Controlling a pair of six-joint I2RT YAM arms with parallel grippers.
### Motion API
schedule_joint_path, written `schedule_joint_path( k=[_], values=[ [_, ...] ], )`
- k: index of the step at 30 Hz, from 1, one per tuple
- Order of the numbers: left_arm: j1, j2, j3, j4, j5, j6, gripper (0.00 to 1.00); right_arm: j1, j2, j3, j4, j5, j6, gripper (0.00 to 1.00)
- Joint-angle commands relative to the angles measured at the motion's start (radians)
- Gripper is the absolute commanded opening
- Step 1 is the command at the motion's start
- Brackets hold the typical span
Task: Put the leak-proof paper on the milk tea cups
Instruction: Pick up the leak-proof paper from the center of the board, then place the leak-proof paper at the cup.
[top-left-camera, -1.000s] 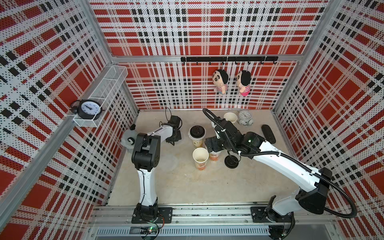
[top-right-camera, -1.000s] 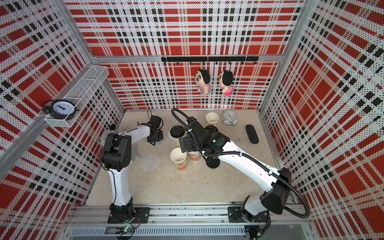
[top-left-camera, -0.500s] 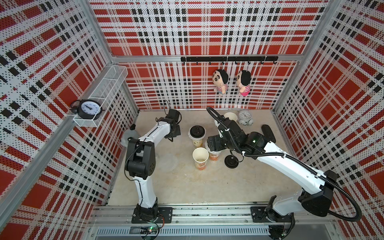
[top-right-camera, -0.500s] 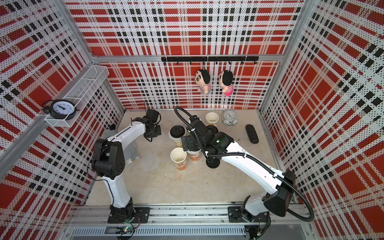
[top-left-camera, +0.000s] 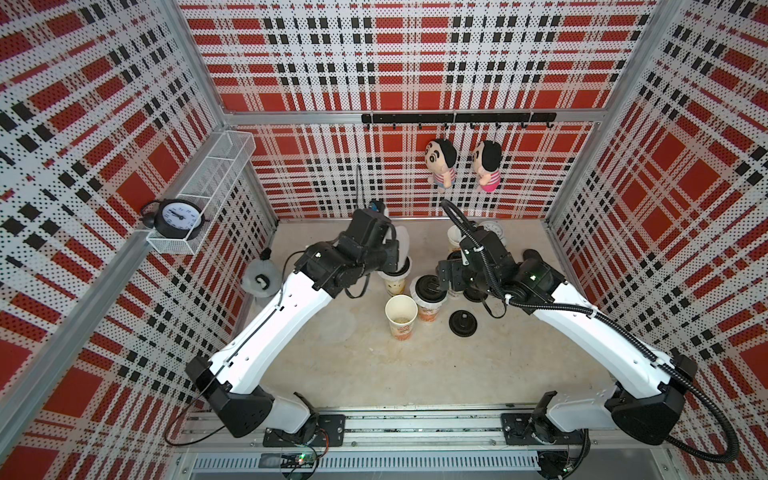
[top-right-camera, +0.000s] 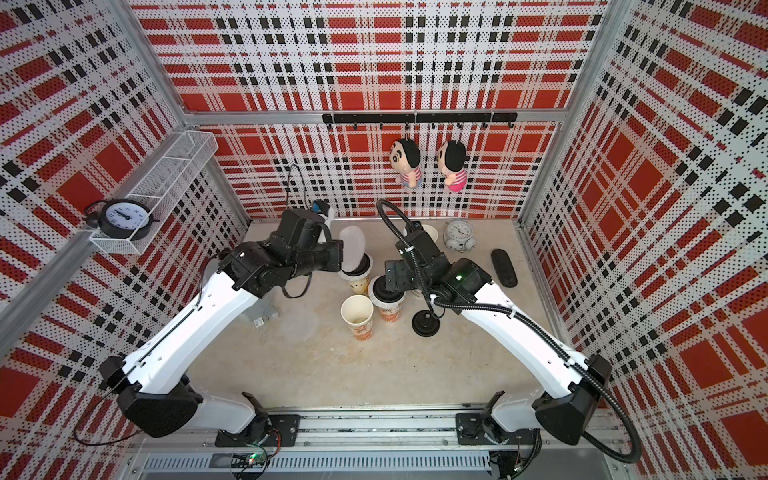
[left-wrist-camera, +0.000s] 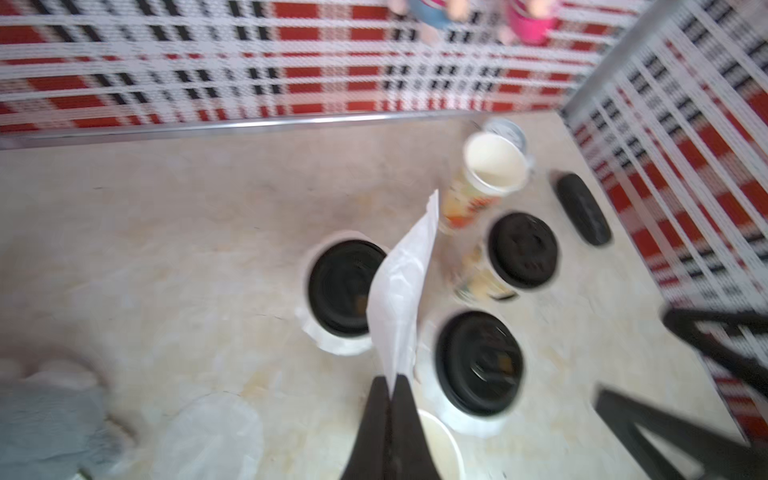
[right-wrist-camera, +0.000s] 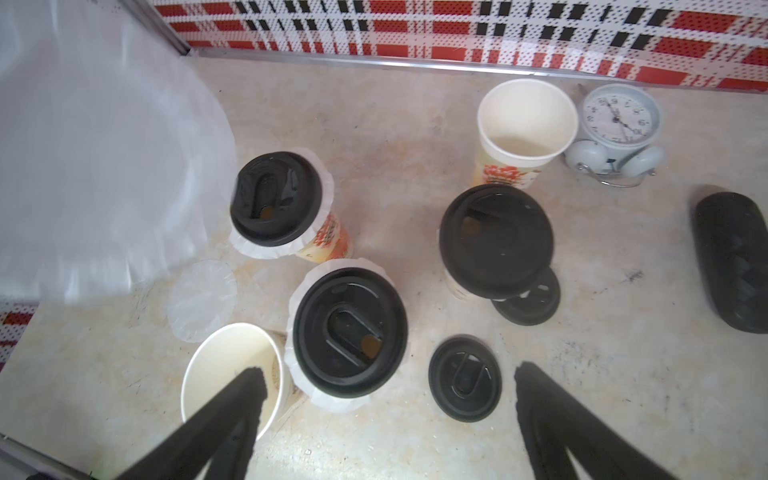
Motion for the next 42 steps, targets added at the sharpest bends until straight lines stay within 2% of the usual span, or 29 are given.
schedule_joint_path(
  k=[1, 4, 10, 18, 26, 42],
  values=[
    [-0.106, -0.009, -0.030, -0.036, 0.019, -0.072, 0.00, -0.039, -0.077, -0.015, -0.030, 0.021, 0.016, 0.96],
    [-0.157, -0.016, -0.077, -0.015, 0.019, -0.106, 0.00, -0.063, -0.116, -0.038, -0.036, 0.013, 0.016, 0.96],
    [-0.152, -0.047, -0.227, 0.033, 0.044, -0.138, 0.00, -0.076, -0.142, -0.073, -0.049, 0.000, 0.047, 0.96],
    [-0.032, -0.137, -0.416, 0.070, 0.104, -0.135, 0.00, -0.081, -0.132, -0.075, -0.050, -0.014, 0.040, 0.96],
    [0.052, -0.165, -0.471, 0.091, 0.140, -0.098, 0.00, -0.083, -0.112, -0.070, -0.043, -0.024, 0.038, 0.96],
    [0.056, -0.170, -0.529, 0.132, 0.202, -0.095, 0.04, -0.083, -0.102, -0.073, -0.038, -0.032, 0.041, 0.96]
  ],
)
